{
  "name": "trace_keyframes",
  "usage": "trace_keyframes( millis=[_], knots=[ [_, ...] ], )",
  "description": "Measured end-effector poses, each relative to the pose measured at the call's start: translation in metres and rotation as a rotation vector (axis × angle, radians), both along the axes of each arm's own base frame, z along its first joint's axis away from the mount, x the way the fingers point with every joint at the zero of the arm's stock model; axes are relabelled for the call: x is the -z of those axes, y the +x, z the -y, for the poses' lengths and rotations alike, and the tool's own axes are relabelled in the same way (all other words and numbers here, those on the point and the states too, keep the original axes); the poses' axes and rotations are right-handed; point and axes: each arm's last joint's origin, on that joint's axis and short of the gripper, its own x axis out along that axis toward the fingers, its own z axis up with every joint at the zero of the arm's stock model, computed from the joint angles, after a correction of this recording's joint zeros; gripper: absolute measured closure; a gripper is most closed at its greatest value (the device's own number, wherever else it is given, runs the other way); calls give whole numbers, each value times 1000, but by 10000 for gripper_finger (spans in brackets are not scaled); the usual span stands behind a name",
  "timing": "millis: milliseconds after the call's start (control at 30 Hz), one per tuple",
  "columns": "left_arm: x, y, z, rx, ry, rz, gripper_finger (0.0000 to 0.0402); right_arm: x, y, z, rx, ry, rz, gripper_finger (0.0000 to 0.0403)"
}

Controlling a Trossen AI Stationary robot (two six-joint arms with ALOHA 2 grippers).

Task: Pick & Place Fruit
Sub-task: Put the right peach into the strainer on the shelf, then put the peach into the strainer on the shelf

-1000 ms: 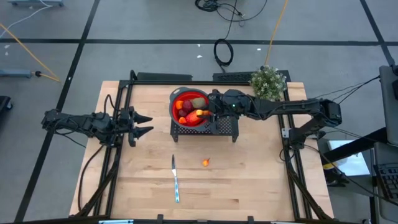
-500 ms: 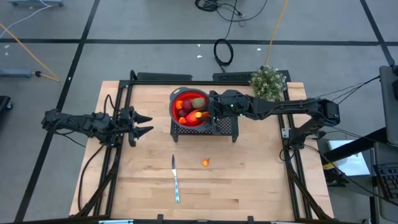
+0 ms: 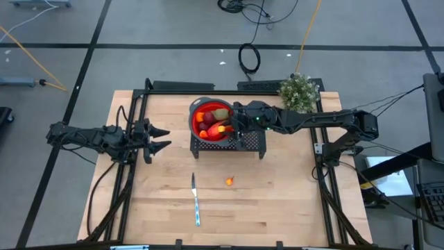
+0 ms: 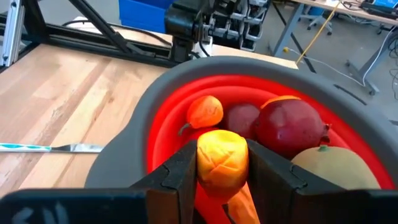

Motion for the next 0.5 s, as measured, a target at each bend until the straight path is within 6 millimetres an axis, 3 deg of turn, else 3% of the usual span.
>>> trace_keyframes(
  millis=[500],
  knots=[
    [0, 0, -1, -17, 20, -2, 179, 0, 0, 4, 13, 2, 2, 257]
  ],
)
